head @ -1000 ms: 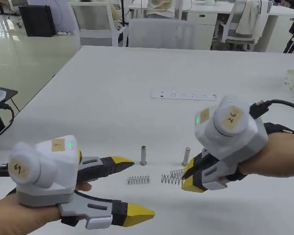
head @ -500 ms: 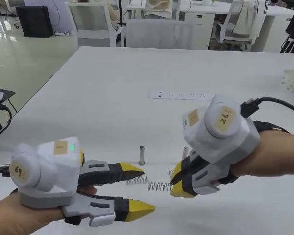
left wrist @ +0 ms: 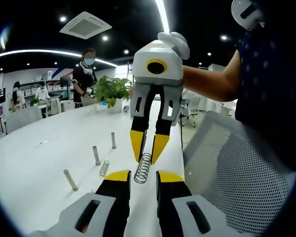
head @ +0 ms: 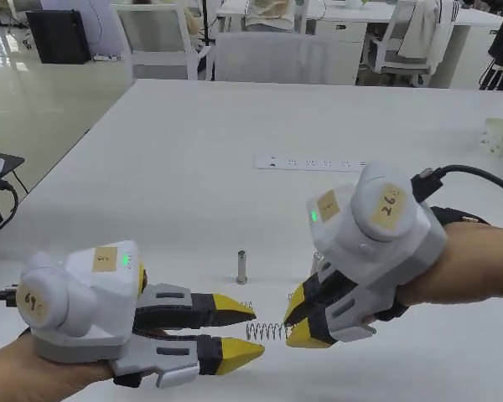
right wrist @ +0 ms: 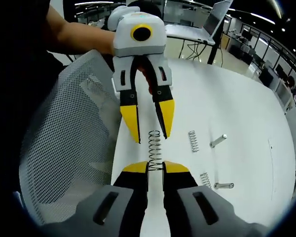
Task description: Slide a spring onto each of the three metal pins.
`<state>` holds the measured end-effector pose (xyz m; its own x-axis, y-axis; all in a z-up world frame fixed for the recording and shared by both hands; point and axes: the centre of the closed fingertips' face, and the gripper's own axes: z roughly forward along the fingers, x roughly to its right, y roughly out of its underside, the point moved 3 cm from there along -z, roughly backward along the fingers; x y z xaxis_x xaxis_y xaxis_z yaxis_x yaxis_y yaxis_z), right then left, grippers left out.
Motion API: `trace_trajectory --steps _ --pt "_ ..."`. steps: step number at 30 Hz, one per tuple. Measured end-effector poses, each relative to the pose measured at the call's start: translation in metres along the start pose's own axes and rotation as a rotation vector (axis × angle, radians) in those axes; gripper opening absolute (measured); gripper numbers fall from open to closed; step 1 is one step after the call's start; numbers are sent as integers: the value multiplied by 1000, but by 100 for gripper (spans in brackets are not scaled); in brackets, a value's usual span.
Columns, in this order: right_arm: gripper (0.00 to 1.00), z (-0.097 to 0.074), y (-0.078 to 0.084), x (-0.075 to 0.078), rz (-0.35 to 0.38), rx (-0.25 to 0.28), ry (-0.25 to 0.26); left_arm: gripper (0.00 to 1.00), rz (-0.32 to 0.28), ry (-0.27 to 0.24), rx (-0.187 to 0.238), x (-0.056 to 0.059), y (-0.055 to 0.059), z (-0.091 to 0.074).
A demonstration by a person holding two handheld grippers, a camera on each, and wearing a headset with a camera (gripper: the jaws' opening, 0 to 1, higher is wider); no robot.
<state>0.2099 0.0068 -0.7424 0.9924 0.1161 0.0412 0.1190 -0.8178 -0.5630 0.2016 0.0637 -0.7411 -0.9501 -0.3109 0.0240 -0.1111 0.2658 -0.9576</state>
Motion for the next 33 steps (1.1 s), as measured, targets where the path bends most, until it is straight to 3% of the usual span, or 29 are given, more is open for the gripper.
trace_trajectory --steps 7,20,26,33 --pt "8 -1 -1 -3 -6 3 -18 4 22 8 -14 2 2 1" --pt "8 -10 -7 -4 39 64 -38 3 47 5 -32 2 4 1" --pt "8 -17 -20 -4 49 121 -37 3 48 11 -37 3 5 3" --pt "8 -19 -33 -5 34 144 -36 3 62 18 -45 5 5 5"
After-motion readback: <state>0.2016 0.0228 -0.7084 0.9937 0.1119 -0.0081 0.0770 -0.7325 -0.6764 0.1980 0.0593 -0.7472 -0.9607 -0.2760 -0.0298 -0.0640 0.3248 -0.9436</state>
